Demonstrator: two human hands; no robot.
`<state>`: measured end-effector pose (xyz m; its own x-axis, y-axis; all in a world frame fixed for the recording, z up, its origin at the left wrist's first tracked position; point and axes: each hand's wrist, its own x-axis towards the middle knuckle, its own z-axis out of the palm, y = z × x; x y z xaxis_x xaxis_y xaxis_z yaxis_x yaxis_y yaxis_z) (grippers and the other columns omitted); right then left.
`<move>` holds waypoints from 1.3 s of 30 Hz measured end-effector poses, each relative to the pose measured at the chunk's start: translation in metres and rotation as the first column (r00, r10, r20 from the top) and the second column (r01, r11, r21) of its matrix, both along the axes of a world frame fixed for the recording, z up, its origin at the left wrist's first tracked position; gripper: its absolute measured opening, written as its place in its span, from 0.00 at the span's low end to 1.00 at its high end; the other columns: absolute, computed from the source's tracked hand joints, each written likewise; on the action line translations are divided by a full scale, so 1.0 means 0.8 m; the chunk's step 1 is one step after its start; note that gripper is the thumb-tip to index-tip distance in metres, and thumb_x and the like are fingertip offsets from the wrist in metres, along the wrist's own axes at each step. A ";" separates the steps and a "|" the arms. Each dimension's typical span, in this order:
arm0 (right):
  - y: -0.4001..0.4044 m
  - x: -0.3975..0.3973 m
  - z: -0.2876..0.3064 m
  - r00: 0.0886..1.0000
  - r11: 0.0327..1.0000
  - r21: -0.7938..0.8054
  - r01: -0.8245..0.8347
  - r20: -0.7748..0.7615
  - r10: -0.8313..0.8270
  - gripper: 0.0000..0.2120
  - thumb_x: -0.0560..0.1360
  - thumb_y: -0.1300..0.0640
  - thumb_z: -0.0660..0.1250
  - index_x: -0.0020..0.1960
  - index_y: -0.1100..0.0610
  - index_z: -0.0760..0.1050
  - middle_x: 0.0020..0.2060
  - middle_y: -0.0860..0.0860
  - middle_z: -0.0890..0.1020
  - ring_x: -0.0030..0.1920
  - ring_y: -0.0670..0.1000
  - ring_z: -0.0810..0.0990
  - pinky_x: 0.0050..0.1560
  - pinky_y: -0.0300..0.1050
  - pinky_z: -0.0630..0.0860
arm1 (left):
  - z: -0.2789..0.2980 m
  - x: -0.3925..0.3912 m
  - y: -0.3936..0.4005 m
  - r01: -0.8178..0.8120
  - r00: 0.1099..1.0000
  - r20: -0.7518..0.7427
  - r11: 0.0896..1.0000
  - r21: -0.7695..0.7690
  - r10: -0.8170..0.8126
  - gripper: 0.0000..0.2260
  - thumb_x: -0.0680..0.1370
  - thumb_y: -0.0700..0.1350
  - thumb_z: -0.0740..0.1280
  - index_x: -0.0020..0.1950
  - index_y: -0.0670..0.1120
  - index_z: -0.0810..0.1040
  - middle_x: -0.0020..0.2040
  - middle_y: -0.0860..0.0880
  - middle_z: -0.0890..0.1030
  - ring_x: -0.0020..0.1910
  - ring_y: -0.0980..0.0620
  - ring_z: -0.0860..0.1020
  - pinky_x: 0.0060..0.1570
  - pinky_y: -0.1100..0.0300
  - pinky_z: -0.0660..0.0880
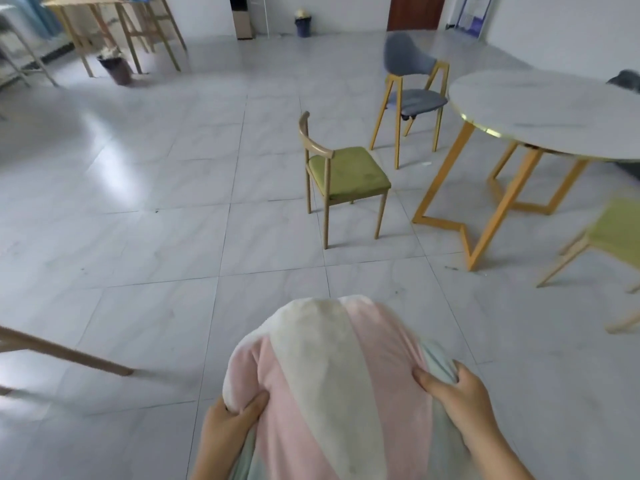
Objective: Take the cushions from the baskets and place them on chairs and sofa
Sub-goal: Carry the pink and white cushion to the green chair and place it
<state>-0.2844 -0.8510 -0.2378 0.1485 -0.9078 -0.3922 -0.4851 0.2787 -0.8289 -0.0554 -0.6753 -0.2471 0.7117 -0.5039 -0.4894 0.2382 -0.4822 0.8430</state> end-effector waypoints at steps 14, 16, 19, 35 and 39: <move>-0.409 0.115 -0.002 0.896 0.893 0.080 0.444 -0.020 -0.444 0.21 0.61 0.52 0.76 0.44 0.65 0.74 0.45 0.62 0.78 0.47 0.59 0.75 0.51 0.49 0.68 | 0.001 0.181 -0.570 0.418 0.906 0.118 0.905 -0.078 -0.408 0.28 0.51 0.60 0.68 0.46 0.48 0.73 0.39 0.54 0.78 0.42 0.50 0.77 0.34 0.64 0.69; -0.474 0.120 0.011 0.876 0.876 0.039 0.482 -0.018 -0.481 0.16 0.64 0.56 0.75 0.42 0.64 0.74 0.41 0.60 0.78 0.43 0.58 0.74 0.47 0.47 0.66 | 0.006 0.194 -0.644 0.447 0.891 0.128 0.889 -0.095 -0.435 0.26 0.52 0.58 0.69 0.46 0.49 0.73 0.39 0.56 0.78 0.43 0.51 0.78 0.34 0.67 0.69; -0.558 0.122 -0.004 0.857 0.857 0.020 0.515 -0.031 -0.515 0.15 0.64 0.57 0.75 0.45 0.64 0.76 0.40 0.60 0.79 0.43 0.59 0.75 0.46 0.48 0.67 | -0.010 0.204 -0.737 0.497 0.865 0.128 0.865 -0.073 -0.486 0.29 0.52 0.59 0.68 0.50 0.49 0.75 0.42 0.53 0.80 0.43 0.53 0.77 0.37 0.64 0.70; -1.193 0.323 0.030 0.997 0.976 -0.205 -0.066 -0.040 0.059 0.19 0.54 0.45 0.68 0.39 0.55 0.73 0.36 0.56 0.78 0.41 0.57 0.76 0.39 0.48 0.67 | -0.008 0.316 -1.173 -0.017 0.999 0.044 0.995 -0.097 0.022 0.21 0.52 0.60 0.69 0.41 0.53 0.75 0.41 0.52 0.82 0.43 0.52 0.79 0.41 0.59 0.74; -1.265 0.405 -0.006 0.964 0.960 -0.119 -0.254 -0.111 0.241 0.16 0.53 0.44 0.68 0.35 0.52 0.71 0.33 0.52 0.78 0.38 0.55 0.76 0.36 0.43 0.68 | -0.039 0.353 -1.207 -0.174 0.985 0.012 0.984 -0.039 0.174 0.34 0.45 0.60 0.71 0.47 0.48 0.77 0.43 0.48 0.82 0.46 0.47 0.79 0.43 0.56 0.73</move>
<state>0.0397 -1.8630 -0.2428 0.3432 -0.8915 -0.2956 -0.6028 0.0323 -0.7972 0.2269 -1.6410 -0.2780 0.7973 -0.3898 -0.4608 0.3026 -0.4023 0.8640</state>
